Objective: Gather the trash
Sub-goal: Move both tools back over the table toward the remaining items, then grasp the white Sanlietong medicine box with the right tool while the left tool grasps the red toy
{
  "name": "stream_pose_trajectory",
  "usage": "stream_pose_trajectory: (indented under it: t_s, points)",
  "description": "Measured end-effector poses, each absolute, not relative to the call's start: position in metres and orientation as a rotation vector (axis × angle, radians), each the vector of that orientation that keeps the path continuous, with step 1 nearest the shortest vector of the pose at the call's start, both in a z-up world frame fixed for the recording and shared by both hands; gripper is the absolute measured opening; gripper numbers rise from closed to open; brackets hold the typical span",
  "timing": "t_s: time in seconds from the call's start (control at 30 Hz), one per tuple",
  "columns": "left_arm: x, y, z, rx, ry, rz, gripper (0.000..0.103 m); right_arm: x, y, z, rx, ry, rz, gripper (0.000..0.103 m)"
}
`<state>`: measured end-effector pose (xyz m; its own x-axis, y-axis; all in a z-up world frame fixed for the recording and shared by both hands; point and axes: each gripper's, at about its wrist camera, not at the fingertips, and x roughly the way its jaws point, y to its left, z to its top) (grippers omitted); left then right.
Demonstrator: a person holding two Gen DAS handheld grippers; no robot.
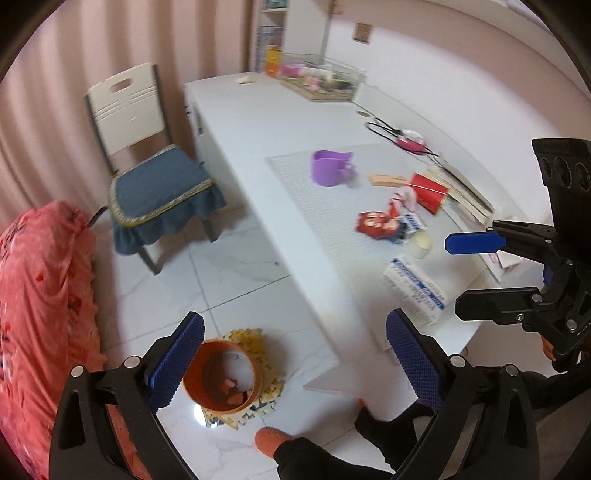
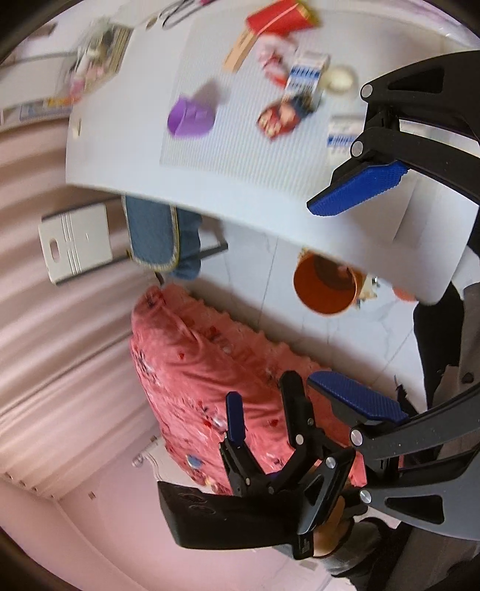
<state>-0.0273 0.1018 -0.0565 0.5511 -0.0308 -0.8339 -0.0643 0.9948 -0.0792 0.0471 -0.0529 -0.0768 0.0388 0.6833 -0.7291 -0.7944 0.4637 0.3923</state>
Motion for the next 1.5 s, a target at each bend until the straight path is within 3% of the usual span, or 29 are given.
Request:
stream_pose_trajectory:
  t_s: [0.47,1.17,1.27,1.4,1.5]
  points:
    - [0.014,0.034,-0.083,-0.003,1.069,-0.165,0.097,0.066,-0.127,-0.111,-0.071,1.084,0.953,0.085]
    - [0.053,0.041,-0.115,0.077,1.133,-0.217,0.097,0.08,-0.104,-0.218,-0.267,1.106,0.833,0.084]
    - [0.06,0.039,-0.119,0.08,1.137,-0.225,0.097,0.082,-0.099,-0.226,-0.298,1.108,0.832,0.077]
    - [0.071,0.033,-0.122,0.085,1.143,-0.241,0.097,0.082,-0.097,-0.231,-0.355,1.081,0.824,0.058]
    - [0.078,0.027,-0.124,0.084,1.144,-0.257,0.097,0.087,-0.103,-0.229,-0.32,1.101,0.84,0.057]
